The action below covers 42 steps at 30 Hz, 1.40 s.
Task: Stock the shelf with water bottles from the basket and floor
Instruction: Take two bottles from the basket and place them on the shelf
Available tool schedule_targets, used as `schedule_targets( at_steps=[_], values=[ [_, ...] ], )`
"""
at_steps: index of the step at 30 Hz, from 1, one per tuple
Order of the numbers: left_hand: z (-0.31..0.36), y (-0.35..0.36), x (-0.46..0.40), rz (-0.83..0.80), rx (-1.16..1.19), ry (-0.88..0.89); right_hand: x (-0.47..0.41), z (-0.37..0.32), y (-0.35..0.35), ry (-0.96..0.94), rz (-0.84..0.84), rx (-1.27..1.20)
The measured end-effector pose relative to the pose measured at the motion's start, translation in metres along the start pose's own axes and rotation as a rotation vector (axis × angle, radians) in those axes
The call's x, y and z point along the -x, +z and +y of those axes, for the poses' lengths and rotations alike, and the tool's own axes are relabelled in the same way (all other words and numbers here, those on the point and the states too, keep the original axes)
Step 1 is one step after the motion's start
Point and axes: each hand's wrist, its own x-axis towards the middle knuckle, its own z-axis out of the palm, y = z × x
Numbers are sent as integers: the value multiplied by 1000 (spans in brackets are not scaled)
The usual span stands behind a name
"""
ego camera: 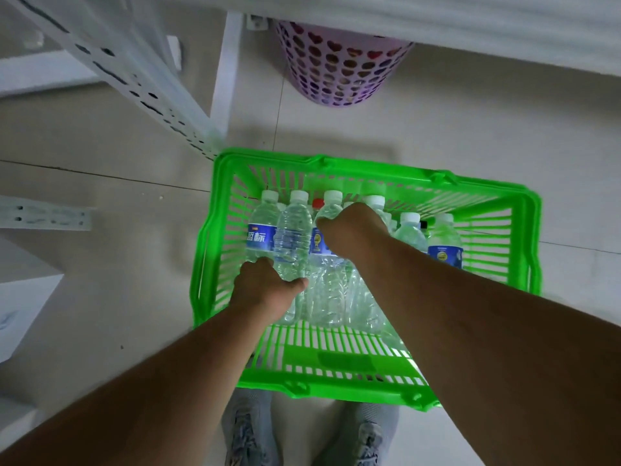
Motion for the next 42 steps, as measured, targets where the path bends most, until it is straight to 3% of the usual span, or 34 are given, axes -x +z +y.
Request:
schedule_targets(
  at_steps=[5,9,13,18,23,30,42],
  values=[
    [-2,0,-2,-21,24,11,-3,-6,5,-3,16,43],
    [-2,1,-1,3,26,6,-4,-9,9,-13,-88,4],
    [2,5,1,46,54,-43,-3,3,10,-47,-40,-66],
    [2,5,11,12,276,-92,6,14,11,-98,6,-83],
    [-4,-18,45,61,449,-14,38,21,-11,-159,64,-177],
    [11,-101,154,77,695,89,161,5,-104,-272,155,-356],
    [57,-292,452,82,729,481,481,-32,-306,-613,231,-540]
  ],
)
